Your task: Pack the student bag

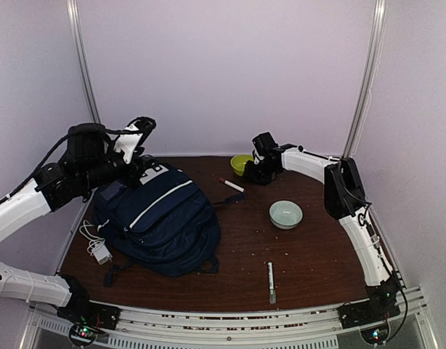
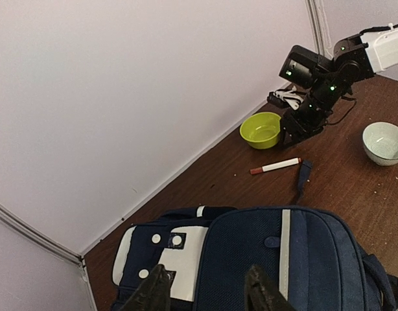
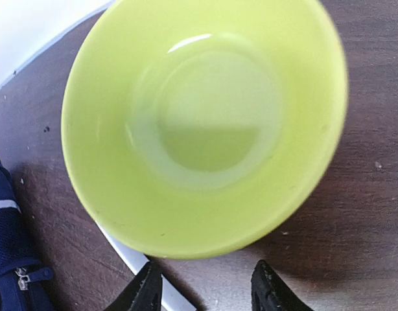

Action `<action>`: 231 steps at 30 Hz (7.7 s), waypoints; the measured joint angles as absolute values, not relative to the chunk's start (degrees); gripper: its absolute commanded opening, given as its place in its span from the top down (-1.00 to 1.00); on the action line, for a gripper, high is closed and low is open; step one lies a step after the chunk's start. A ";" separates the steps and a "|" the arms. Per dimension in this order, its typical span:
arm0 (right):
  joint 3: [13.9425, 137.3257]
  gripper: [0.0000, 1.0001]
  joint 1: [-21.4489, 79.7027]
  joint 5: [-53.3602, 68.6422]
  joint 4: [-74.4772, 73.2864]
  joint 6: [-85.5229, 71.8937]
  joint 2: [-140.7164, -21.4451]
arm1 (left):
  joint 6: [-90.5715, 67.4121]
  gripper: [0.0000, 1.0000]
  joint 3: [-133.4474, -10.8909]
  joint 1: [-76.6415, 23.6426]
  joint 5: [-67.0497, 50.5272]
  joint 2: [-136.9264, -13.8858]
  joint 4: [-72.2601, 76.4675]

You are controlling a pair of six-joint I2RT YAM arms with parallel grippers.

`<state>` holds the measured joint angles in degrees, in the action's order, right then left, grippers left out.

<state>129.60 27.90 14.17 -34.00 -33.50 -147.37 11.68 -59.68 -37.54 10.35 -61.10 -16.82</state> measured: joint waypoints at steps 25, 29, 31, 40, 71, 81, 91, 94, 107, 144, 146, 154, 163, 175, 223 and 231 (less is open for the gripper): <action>132.94 -0.08 31.16 18.57 -40.93 -39.66 -147.39 | 13.50 0.13 -59.37 -36.69 10.24 -58.67 -16.43; 132.92 -0.24 31.14 19.81 -40.38 -40.58 -147.39 | 13.47 0.12 -59.35 -36.69 10.09 -58.15 -16.45; 132.53 -0.99 31.03 20.43 -39.29 -41.85 -147.39 | 13.45 0.12 -59.35 -36.69 9.98 -57.91 -16.45; 128.38 -1.00 30.11 20.95 -31.81 -50.37 -146.32 | 13.41 0.11 -59.35 -36.69 9.56 -57.84 -16.53; 134.56 -1.00 35.53 27.00 -36.51 -52.14 -149.49 | 13.45 0.06 -58.46 -36.69 9.80 -56.40 -16.43; 137.38 -1.00 37.60 9.50 -48.40 -38.81 -149.10 | 13.45 0.04 -58.39 -36.69 9.78 -56.07 -16.45; 135.59 -1.00 42.39 -21.50 -49.01 -3.86 -140.16 | 13.45 0.02 -58.39 -36.69 9.78 -56.01 -16.47; 126.98 -1.00 45.93 -36.07 -33.39 12.21 -134.61 | 13.45 0.01 -58.39 -36.69 9.80 -56.47 -16.51; 133.10 -0.64 49.34 -33.50 -29.21 2.70 -138.17 | 13.65 -0.01 -58.70 -36.69 10.07 -59.66 -18.11; 136.64 0.21 38.50 -3.70 -38.35 -62.13 -150.23 | 13.80 -0.04 -58.94 -36.69 10.22 -59.68 -18.11; 136.42 0.22 39.20 -3.88 -37.95 -63.40 -150.23 | 13.82 -0.04 -58.94 -36.69 10.22 -59.68 -18.11; 134.72 0.22 41.39 -3.66 -36.14 -69.49 -150.23 | 13.85 -0.05 -58.94 -36.69 10.24 -59.07 -18.09; 134.72 0.42 41.78 -5.63 -36.40 -76.03 -150.23 | 13.89 -0.06 -58.81 -36.69 10.24 -56.45 -18.04; 134.72 0.44 42.06 -6.57 -36.69 -77.97 -150.23 | 13.74 -0.08 -57.95 -36.69 9.23 -52.90 -17.52; 84.68 0.44 25.36 -2.79 -22.98 -41.45 -104.57 | -21.69 -0.03 -125.97 -42.35 8.45 -145.91 -40.62; 83.29 0.44 25.36 -4.14 -22.20 -38.15 -100.40 | -23.31 0.06 -133.23 -40.23 6.83 -147.44 -46.48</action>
<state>83.29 25.36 -4.14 -22.20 -38.15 -100.40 -23.31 -133.23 -40.23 6.83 -147.44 -46.48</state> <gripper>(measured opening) 0.280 0.449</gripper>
